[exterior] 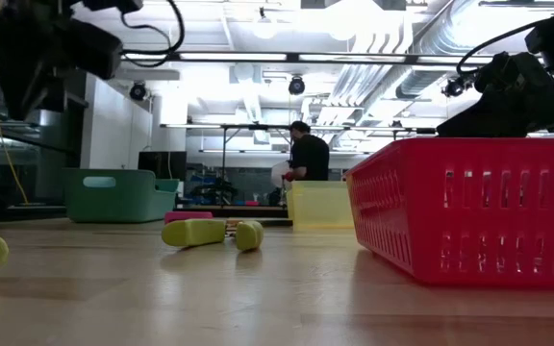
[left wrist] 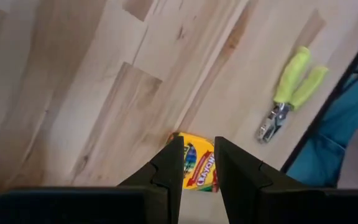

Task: Pick & Place School Supplies
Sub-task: Put the crayon box into the yellow bin

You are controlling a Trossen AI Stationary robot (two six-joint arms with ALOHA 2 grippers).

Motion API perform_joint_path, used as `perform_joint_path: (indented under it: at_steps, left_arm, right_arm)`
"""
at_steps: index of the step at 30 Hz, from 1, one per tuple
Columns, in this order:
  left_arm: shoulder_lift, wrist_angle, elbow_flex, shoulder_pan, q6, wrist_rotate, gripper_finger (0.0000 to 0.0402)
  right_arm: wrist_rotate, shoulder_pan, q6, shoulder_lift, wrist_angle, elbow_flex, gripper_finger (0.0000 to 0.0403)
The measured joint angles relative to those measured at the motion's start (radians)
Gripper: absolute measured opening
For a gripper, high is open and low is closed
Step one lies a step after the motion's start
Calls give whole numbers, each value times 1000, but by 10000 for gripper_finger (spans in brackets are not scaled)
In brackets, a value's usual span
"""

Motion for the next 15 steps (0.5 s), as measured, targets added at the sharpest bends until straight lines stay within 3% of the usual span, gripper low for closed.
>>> perform_joint_path:
  at_steps: [9, 15]
  left_arm:
    - [-174, 175, -223, 17, -40, 155, 86]
    - [-254, 179, -300, 19, -43, 203, 86]
  right_arm:
    - [0, 0, 0, 0, 0, 0, 110]
    - [0, 0, 0, 0, 0, 0, 110]
